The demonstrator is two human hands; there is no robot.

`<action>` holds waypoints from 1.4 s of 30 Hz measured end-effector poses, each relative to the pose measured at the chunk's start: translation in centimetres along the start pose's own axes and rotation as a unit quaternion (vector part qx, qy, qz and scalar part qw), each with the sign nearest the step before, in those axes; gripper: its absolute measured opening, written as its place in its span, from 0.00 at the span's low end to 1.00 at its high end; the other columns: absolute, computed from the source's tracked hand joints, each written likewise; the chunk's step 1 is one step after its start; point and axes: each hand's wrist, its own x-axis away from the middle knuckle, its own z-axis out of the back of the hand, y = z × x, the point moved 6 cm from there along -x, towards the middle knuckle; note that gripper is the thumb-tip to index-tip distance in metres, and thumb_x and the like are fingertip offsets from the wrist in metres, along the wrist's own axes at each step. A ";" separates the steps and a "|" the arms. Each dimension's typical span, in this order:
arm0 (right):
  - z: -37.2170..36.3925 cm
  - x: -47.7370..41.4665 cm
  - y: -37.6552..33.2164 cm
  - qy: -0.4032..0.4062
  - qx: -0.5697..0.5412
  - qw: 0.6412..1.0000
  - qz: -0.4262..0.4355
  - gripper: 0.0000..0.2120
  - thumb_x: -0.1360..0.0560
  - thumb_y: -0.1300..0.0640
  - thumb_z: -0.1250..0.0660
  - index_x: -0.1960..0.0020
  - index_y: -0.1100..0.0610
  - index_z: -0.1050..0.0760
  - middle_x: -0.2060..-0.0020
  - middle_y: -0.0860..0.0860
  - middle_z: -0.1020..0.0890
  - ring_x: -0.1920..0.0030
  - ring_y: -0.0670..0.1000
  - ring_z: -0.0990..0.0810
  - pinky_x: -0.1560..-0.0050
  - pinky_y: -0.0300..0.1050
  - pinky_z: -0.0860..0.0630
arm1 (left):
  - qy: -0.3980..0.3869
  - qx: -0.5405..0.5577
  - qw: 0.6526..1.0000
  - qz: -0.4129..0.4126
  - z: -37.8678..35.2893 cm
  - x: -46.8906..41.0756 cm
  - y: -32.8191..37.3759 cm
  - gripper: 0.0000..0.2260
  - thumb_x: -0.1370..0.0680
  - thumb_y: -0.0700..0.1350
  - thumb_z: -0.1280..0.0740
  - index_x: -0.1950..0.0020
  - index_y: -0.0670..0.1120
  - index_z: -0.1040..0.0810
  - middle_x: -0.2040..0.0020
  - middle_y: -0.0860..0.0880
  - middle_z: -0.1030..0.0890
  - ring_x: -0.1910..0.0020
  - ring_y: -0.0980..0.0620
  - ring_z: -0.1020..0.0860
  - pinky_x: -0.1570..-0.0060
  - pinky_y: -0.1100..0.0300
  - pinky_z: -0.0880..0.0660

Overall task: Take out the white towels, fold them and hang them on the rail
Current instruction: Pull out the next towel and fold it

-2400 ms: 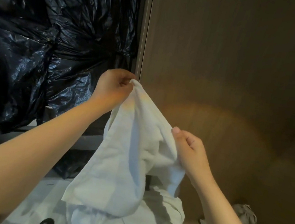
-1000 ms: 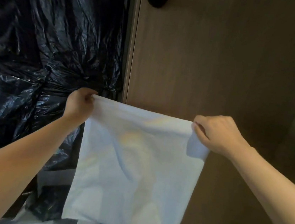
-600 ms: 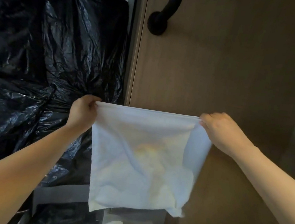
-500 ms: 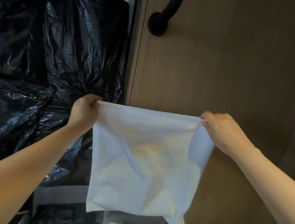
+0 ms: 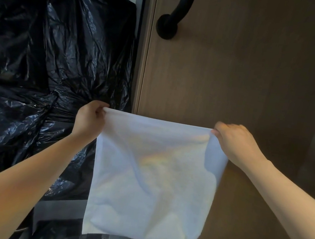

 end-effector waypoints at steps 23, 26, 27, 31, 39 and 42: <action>-1.6 1.1 1.3 -0.072 0.025 0.996 -0.047 0.15 0.19 0.43 0.42 0.54 0.52 0.26 0.64 0.48 0.21 0.62 0.52 0.22 0.67 0.45 0.33 | -0.017 0.021 1.000 0.006 -0.3 1.5 0.6 0.14 0.21 0.35 0.40 0.39 0.44 0.21 0.49 0.48 0.19 0.52 0.54 0.25 0.61 0.73 0.35; -2.2 1.6 1.7 -0.101 0.008 0.993 -0.055 0.13 0.19 0.43 0.40 0.51 0.51 0.24 0.60 0.48 0.18 0.59 0.51 0.21 0.65 0.44 0.31 | -0.017 0.023 0.999 0.015 -0.3 1.7 1.1 0.13 0.21 0.37 0.38 0.40 0.44 0.19 0.48 0.47 0.17 0.52 0.54 0.24 0.57 0.66 0.32; -2.4 1.9 1.9 -0.112 -0.008 0.992 -0.062 0.12 0.20 0.43 0.39 0.50 0.51 0.23 0.58 0.48 0.17 0.58 0.51 0.21 0.64 0.44 0.30 | -0.017 0.030 0.999 0.018 -0.3 1.9 1.5 0.12 0.22 0.38 0.36 0.40 0.45 0.19 0.49 0.47 0.17 0.52 0.54 0.23 0.58 0.65 0.31; -3.0 3.2 1.3 -0.143 -0.115 0.978 -0.100 0.13 0.23 0.43 0.33 0.44 0.50 0.23 0.54 0.47 0.17 0.56 0.48 0.21 0.60 0.42 0.29 | -0.063 0.104 0.992 0.019 -1.5 3.6 3.5 0.09 0.24 0.40 0.31 0.46 0.47 0.17 0.55 0.50 0.15 0.55 0.54 0.19 0.58 0.66 0.27; -3.2 5.5 -7.3 -0.139 -0.307 0.940 -0.049 0.11 0.23 0.44 0.33 0.45 0.47 0.21 0.55 0.41 0.18 0.55 0.40 0.21 0.54 0.39 0.25 | -0.164 0.158 0.973 0.032 -5.1 9.7 6.3 0.08 0.25 0.38 0.30 0.56 0.52 0.18 0.68 0.57 0.18 0.65 0.66 0.21 0.63 0.79 0.30; -3.0 7.1 -9.9 -0.072 -0.374 0.924 -0.038 0.12 0.22 0.47 0.33 0.41 0.49 0.20 0.48 0.41 0.18 0.48 0.39 0.23 0.48 0.37 0.27 | -0.175 0.176 0.968 0.038 -4.9 12.4 6.7 0.10 0.26 0.38 0.30 0.55 0.54 0.19 0.64 0.55 0.17 0.64 0.61 0.19 0.62 0.75 0.27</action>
